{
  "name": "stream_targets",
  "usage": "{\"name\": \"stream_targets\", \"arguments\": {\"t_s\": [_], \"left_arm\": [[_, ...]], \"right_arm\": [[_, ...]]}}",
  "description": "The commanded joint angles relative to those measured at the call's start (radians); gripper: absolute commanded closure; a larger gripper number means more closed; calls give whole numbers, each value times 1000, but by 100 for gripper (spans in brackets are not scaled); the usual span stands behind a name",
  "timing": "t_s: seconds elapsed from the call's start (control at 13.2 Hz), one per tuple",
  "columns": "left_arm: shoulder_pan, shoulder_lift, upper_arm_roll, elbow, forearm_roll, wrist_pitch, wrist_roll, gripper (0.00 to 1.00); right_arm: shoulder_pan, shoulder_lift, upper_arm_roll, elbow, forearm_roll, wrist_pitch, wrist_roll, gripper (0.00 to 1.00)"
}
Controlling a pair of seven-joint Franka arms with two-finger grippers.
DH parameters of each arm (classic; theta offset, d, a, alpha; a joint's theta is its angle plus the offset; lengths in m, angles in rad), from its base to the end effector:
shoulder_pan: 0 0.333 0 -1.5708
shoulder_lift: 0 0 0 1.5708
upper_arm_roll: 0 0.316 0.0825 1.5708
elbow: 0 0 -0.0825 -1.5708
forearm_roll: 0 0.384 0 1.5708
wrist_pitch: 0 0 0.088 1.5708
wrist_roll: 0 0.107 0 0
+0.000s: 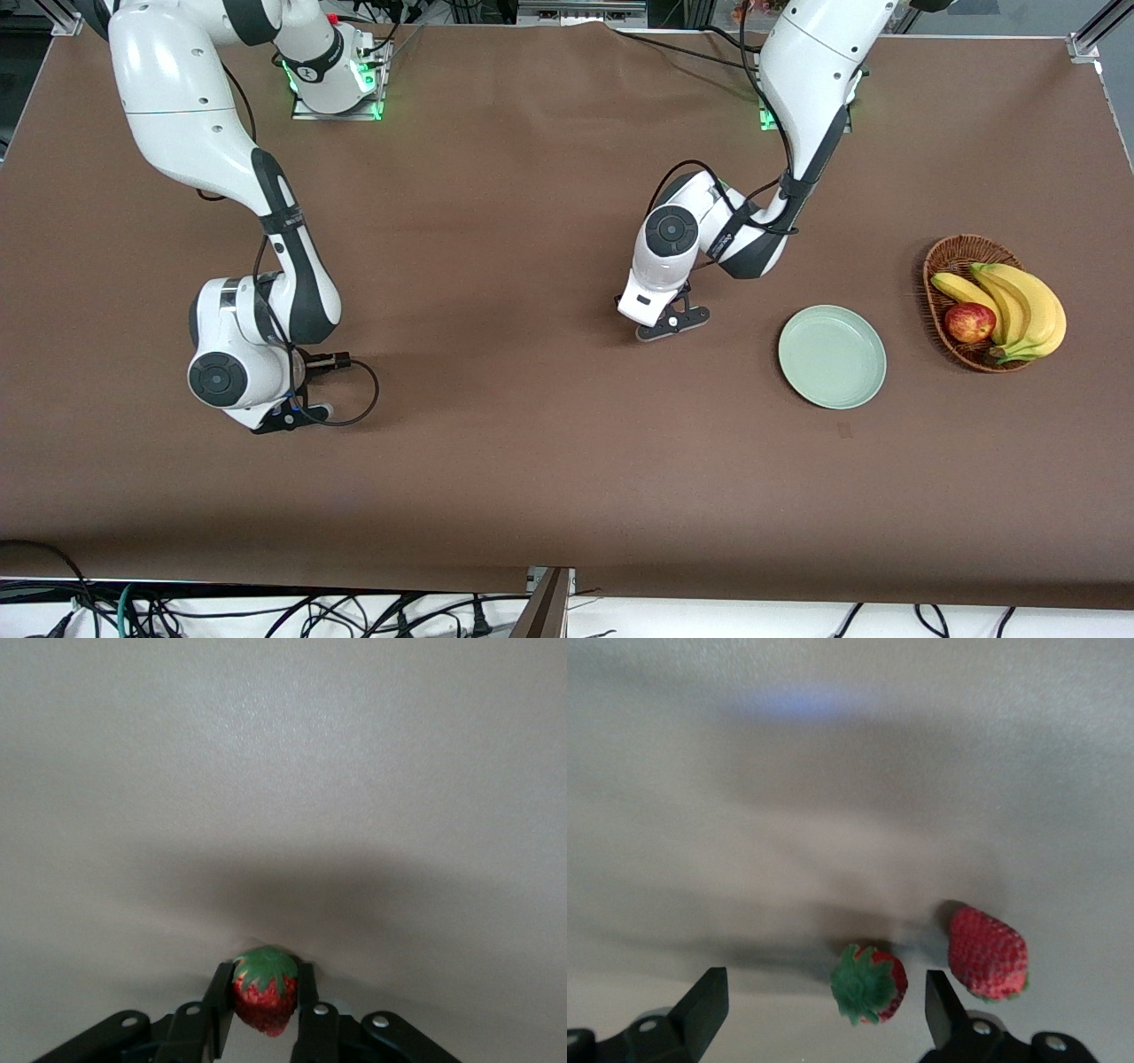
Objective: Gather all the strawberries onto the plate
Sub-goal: 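Grasp the mid-table strawberry with the left gripper, then carry the strawberry to the plate while the right gripper lifts another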
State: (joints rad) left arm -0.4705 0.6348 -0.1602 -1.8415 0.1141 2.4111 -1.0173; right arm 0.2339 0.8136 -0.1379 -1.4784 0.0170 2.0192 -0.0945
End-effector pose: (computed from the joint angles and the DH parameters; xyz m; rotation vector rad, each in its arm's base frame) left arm 0.5184 -0.3714 0.1794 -3.0737 -0.5079 0.0826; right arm 0.6813 0.0803 0.1757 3.0072 0.3176 -0.4038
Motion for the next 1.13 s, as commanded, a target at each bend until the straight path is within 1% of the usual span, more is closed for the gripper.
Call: {"name": "stream_targets", "arguments": {"t_s": [0.0,0.15,0.23,0.3,0.38,0.45,0.68,0.91,0.98,1.06], "left_arm": [[22,-52,7,11,27,-91,-3,90],[64,-113,7,28,27,-221,15,90],[88,-138,7,44,27,-306,72,90],[119,-159,7,60,27,-382,153,90],[156,-177,5,71,27,-432,225,90],[189,-194,5,73,27,-454,290,89],[289,-210,7,71,27,-461,486,90],[390,-202,5,71,30,-452,696,90],[427,-189,7,71,33,-440,803,89],[475,-156,5,64,36,-382,929,88]], "right_arm": [[-10,-39,4,-49,6,26,-22,24],[-22,-37,4,-49,9,29,-45,48],[-31,-36,6,-48,9,29,-56,58],[-36,-36,6,-48,11,29,-68,67],[-38,-36,6,-48,12,27,-73,74],[-38,-36,6,-48,12,27,-73,79],[-36,-39,18,-14,18,26,-60,81],[-18,-42,55,-2,139,27,-48,81],[-2,-41,64,1,156,32,-15,81],[30,-39,66,30,159,45,57,81]]}}
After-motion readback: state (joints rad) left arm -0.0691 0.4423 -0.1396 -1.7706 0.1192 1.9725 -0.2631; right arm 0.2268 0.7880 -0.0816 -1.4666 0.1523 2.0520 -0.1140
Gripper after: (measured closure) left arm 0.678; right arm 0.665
